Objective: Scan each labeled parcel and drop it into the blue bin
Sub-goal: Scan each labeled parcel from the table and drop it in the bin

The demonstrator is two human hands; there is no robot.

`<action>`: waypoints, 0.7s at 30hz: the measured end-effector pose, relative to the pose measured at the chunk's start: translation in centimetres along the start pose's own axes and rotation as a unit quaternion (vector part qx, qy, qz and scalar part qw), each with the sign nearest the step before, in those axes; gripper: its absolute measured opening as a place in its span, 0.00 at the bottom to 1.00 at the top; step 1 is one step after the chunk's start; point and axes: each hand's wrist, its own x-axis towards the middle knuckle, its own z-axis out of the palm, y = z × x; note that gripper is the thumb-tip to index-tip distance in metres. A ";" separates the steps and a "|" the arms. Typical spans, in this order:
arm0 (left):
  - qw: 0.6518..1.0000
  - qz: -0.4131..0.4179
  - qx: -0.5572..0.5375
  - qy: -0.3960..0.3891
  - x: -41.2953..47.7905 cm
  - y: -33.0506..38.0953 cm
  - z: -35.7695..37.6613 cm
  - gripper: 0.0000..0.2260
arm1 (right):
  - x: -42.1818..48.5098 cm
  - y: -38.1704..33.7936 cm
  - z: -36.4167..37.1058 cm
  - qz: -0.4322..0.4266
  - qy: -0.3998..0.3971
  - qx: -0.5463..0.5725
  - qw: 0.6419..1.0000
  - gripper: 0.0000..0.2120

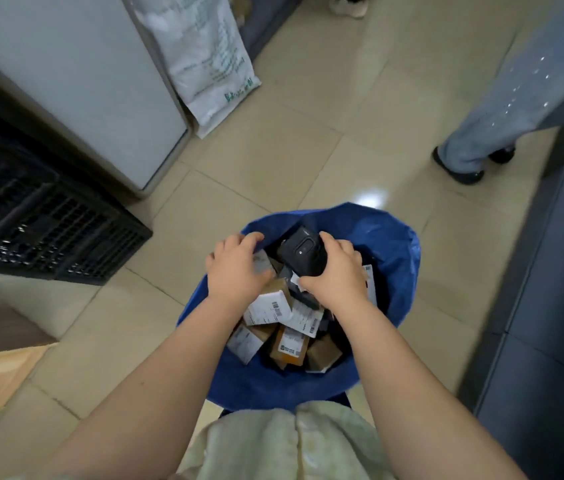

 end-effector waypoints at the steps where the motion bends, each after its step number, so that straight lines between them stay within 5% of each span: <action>1: 1.000 0.003 0.024 0.016 -0.7 0.1 -1.2 0.29 | -0.5 -0.8 -0.8 -0.018 0.002 -0.012 1.000 0.43; 6: 0.993 -0.045 0.077 0.075 -5.4 0.0 -5.4 0.31 | -3.8 -4.4 -4.1 -0.125 -0.006 -0.065 0.990 0.39; 12: 0.967 -0.195 0.049 0.157 -14.1 -2.9 -7.1 0.31 | -8.5 -8.1 -4.4 -0.242 -0.041 -0.081 0.966 0.33; 21: 0.854 -0.435 -0.025 0.284 -30.7 -7.8 -7.0 0.31 | -19.5 -12.4 1.9 -0.476 -0.104 -0.174 0.856 0.40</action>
